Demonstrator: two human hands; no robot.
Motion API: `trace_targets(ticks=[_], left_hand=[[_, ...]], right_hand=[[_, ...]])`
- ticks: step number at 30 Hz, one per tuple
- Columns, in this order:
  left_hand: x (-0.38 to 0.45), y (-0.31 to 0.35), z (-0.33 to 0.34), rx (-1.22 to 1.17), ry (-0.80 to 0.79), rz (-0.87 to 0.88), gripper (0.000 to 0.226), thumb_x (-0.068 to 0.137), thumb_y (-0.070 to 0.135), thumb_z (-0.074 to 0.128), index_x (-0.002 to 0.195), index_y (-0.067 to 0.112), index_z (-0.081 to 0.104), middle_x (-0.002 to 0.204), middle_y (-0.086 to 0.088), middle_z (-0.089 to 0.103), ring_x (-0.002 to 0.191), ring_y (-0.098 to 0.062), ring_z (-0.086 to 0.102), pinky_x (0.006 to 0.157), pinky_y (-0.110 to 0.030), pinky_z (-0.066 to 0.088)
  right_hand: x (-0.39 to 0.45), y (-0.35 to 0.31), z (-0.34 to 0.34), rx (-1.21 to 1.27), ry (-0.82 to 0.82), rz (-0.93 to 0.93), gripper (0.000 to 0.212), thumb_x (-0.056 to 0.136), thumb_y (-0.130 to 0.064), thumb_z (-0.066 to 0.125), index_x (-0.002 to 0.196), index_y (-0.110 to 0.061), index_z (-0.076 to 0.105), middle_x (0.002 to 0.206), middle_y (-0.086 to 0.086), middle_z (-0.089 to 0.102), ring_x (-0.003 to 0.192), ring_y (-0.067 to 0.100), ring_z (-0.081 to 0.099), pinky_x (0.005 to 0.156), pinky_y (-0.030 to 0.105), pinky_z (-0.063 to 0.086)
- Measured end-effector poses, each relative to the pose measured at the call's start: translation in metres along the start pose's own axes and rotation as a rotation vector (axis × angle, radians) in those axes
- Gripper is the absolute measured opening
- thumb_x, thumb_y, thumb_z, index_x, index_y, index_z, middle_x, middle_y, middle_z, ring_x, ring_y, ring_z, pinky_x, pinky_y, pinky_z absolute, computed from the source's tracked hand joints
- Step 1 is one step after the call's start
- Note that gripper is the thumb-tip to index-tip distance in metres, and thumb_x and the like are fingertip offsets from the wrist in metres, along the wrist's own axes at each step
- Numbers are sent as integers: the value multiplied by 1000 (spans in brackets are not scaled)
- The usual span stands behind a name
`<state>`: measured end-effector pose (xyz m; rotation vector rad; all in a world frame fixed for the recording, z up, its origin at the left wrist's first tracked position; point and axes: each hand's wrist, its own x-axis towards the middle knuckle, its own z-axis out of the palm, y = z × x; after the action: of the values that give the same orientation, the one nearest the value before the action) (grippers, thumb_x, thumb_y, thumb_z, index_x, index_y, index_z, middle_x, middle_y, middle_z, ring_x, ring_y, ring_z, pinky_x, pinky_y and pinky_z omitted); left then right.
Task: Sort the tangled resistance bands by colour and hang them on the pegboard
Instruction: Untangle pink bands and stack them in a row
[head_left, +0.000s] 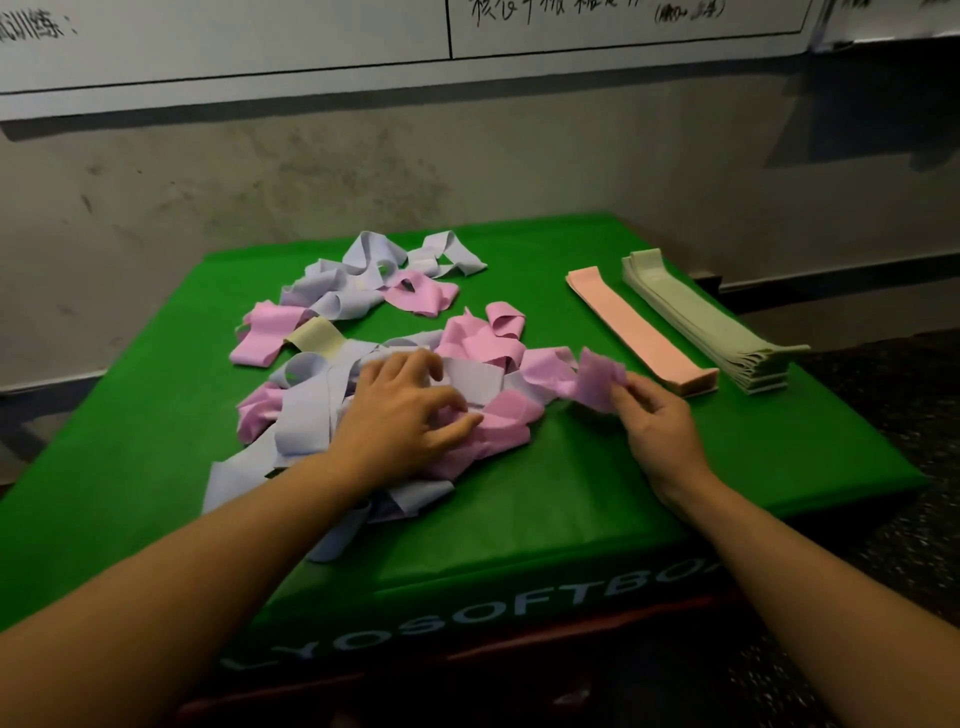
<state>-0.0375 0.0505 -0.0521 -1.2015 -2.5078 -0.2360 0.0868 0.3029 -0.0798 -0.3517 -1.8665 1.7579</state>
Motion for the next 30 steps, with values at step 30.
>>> trace_targets(ticks=[30], left_hand=[[-43, 137, -32, -1148, 130, -320, 32, 85, 12, 75, 91, 43, 69, 101, 10, 74, 105, -14, 68, 99, -38, 52]], right_hand=[[-102, -78, 9, -77, -130, -49, 11, 90, -17, 71, 87, -8, 65, 77, 11, 69, 66, 15, 61, 59, 31, 51]])
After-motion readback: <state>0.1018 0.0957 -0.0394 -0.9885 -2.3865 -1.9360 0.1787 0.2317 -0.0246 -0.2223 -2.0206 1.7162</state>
